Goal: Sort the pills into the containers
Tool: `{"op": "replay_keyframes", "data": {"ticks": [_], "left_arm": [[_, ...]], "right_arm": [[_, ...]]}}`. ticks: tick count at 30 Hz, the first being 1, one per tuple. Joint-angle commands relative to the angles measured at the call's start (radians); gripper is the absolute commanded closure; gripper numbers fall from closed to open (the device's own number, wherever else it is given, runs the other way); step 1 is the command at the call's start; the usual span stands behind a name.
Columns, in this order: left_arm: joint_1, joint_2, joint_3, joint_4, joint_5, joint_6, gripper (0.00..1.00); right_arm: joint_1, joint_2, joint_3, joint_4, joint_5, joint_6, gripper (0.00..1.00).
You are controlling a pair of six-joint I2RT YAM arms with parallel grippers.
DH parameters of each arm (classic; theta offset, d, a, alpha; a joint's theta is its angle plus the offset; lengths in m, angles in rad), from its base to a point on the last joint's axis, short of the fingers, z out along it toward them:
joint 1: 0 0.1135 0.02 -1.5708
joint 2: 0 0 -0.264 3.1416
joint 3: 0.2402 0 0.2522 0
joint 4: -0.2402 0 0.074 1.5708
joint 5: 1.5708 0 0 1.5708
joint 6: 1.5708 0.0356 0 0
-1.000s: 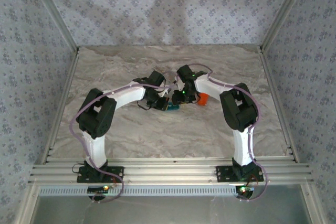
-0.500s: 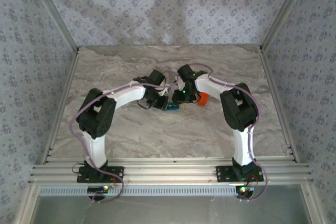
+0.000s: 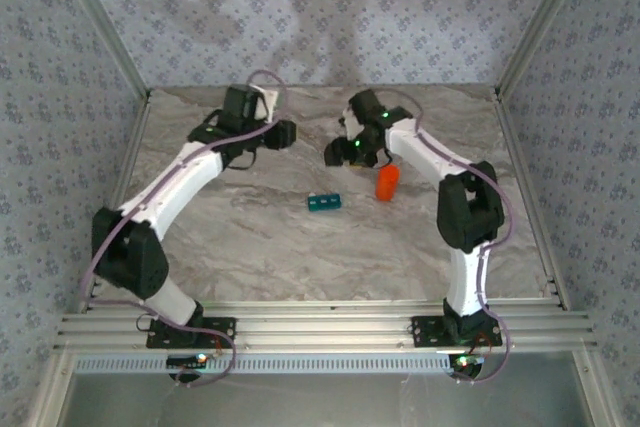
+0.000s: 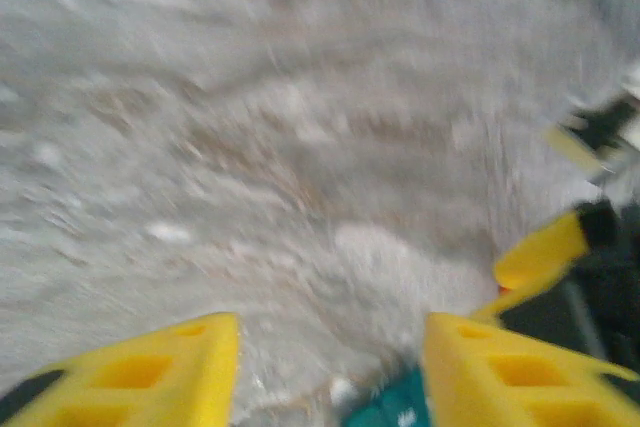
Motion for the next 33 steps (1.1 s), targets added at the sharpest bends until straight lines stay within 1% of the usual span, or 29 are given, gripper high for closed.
{"op": "replay_keyframes", "data": {"ticks": [1, 2, 3, 5, 8, 10, 13, 15, 16, 17, 20, 22, 23, 26, 28, 30, 33], "left_arm": [[0.049, -0.085, 0.026, 0.085, -0.084, 0.005, 0.26], [0.066, -0.105, 0.027, 0.097, -0.097, 0.012, 0.02], [0.080, -0.120, 0.028, 0.105, -0.103, 0.022, 0.01], [0.103, -0.154, 0.027, 0.114, -0.150, 0.048, 0.01], [0.124, -0.203, -0.010, 0.159, -0.229, 0.121, 0.01], [0.128, -0.253, -0.092, 0.253, -0.297, 0.186, 0.01], [0.139, -0.328, -0.272, 0.463, -0.386, 0.301, 0.01], [0.142, -0.355, -0.357, 0.544, -0.437, 0.374, 0.01], [0.142, -0.364, -0.385, 0.542, -0.473, 0.399, 0.01], [0.145, -0.373, -0.407, 0.528, -0.512, 0.392, 0.01], [0.173, -0.406, -0.482, 0.472, -0.555, 0.377, 0.01], [0.195, -0.432, -0.566, 0.485, -0.548, 0.375, 0.01], [0.207, -0.452, -0.629, 0.522, -0.538, 0.375, 0.01], [0.257, -0.496, -0.804, 0.624, -0.505, 0.304, 0.01], [0.279, -0.505, -0.910, 0.722, -0.468, 0.301, 0.01], [0.293, -0.488, -0.991, 0.823, -0.458, 0.307, 0.01], [0.322, -0.431, -1.047, 0.906, -0.413, 0.299, 0.01]], "right_arm": [[-0.082, -0.114, 0.089, -0.005, -0.060, 0.049, 0.26], [-0.112, -0.132, 0.101, 0.004, -0.069, 0.063, 0.22], [-0.137, -0.149, 0.111, 0.004, -0.074, 0.064, 0.16], [-0.198, -0.191, 0.114, 0.018, -0.086, 0.061, 0.00], [-0.283, -0.263, 0.080, 0.052, -0.070, 0.034, 0.00], [-0.330, -0.322, 0.024, 0.093, -0.016, 0.015, 0.00], [-0.396, -0.409, -0.089, 0.159, 0.132, -0.003, 0.00], [-0.439, -0.455, -0.177, 0.225, 0.200, -0.010, 0.00], [-0.462, -0.479, -0.233, 0.266, 0.240, -0.004, 0.00], [-0.485, -0.499, -0.283, 0.311, 0.262, 0.000, 0.00], [-0.539, -0.543, -0.432, 0.437, 0.352, 0.004, 0.00], [-0.550, -0.569, -0.547, 0.522, 0.401, 0.000, 0.00], [-0.551, -0.577, -0.590, 0.548, 0.423, -0.018, 0.00], [-0.546, -0.574, -0.666, 0.571, 0.413, -0.106, 0.00], [-0.540, -0.570, -0.720, 0.611, 0.417, -0.160, 0.00], [-0.532, -0.572, -0.791, 0.684, 0.441, -0.191, 0.00], [-0.529, -0.572, -0.908, 0.830, 0.444, -0.232, 0.00]]}}
